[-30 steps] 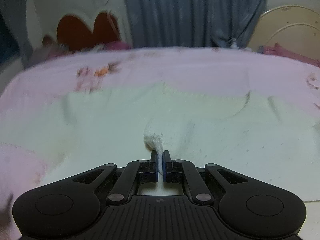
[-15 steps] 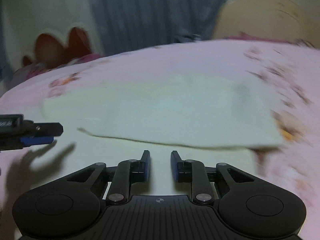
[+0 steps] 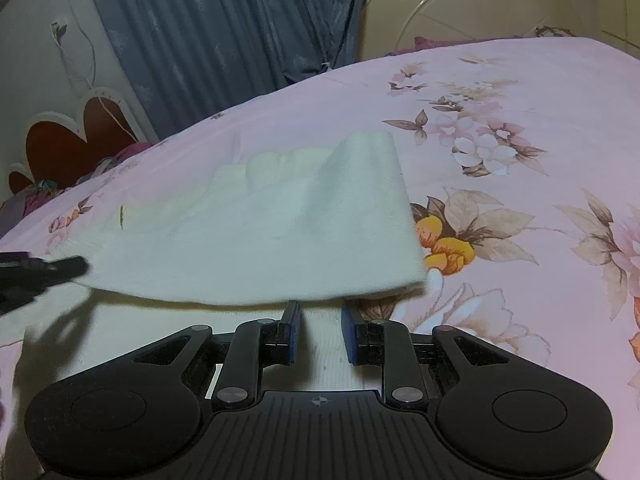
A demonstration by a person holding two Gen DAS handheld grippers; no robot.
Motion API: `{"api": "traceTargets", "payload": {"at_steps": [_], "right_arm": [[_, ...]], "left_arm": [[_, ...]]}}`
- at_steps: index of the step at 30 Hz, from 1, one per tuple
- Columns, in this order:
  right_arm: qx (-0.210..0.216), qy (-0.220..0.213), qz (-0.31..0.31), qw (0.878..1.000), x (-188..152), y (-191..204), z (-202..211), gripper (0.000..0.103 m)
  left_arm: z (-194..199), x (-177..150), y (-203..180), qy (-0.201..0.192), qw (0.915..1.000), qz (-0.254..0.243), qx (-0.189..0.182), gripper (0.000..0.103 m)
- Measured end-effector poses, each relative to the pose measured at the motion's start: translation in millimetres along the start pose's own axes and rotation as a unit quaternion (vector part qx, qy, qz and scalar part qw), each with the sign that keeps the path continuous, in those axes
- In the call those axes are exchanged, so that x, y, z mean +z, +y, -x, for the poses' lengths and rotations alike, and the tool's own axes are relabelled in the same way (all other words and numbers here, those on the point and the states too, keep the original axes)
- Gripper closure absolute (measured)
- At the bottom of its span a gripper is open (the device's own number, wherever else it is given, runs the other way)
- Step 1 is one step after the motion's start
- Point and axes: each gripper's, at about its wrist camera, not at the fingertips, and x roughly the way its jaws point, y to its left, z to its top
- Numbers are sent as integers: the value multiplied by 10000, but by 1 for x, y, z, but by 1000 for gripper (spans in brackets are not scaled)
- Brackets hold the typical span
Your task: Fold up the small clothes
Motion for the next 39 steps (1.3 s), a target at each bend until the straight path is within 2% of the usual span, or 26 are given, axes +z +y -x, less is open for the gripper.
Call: {"api": "traceTargets", "payload": {"at_steps": [7, 13, 18, 22, 23, 24, 27, 28, 30, 32, 34, 35, 36, 39], "right_arm": [[-59, 9, -58, 10000, -3, -6, -1, 79], [-123, 13, 35, 9999, -4, -3, 0, 79], [-157, 7, 65, 9999, -4, -1, 5, 79], [140, -469, 250, 9985, 0, 6, 28, 80], [174, -524, 355, 9978, 1, 9, 28, 81], [188, -493, 460, 9976, 2, 12, 25, 89], [-176, 39, 596, 9981, 3, 9, -4, 99], [-79, 6, 514, 9986, 3, 5, -4, 99], [-31, -2, 476, 9989, 7, 4, 2, 99], [95, -217, 392, 9990, 9, 1, 12, 99], [168, -354, 343, 9986, 15, 0, 15, 99], [203, -368, 339, 9985, 19, 1, 13, 99], [267, -318, 343, 9986, 24, 3, 7, 99], [667, -134, 604, 9959, 34, 31, -21, 99]], "left_arm": [[11, -7, 41, 57, 9986, 151, 498, 100], [15, -5, 52, -30, 9979, 291, 585, 100], [10, -9, 55, 89, 9979, 197, 606, 100], [6, -13, 59, 118, 9980, 180, 601, 100], [6, -13, 59, 103, 9980, 163, 606, 100], [7, -13, 59, 69, 9979, 148, 628, 100], [9, -12, 58, -13, 9975, 138, 700, 100], [7, -13, 58, 27, 9975, 104, 698, 100], [6, -14, 58, 98, 9974, -36, 708, 94], [16, -12, 60, -31, 9959, -55, 904, 71], [31, -11, 57, -429, 9910, -217, 1248, 57], [36, -8, 53, -619, 9889, -340, 1307, 56], [34, -5, 48, -648, 9897, -402, 1215, 56], [9, 2, 23, -428, 9928, -717, 857, 48]]}}
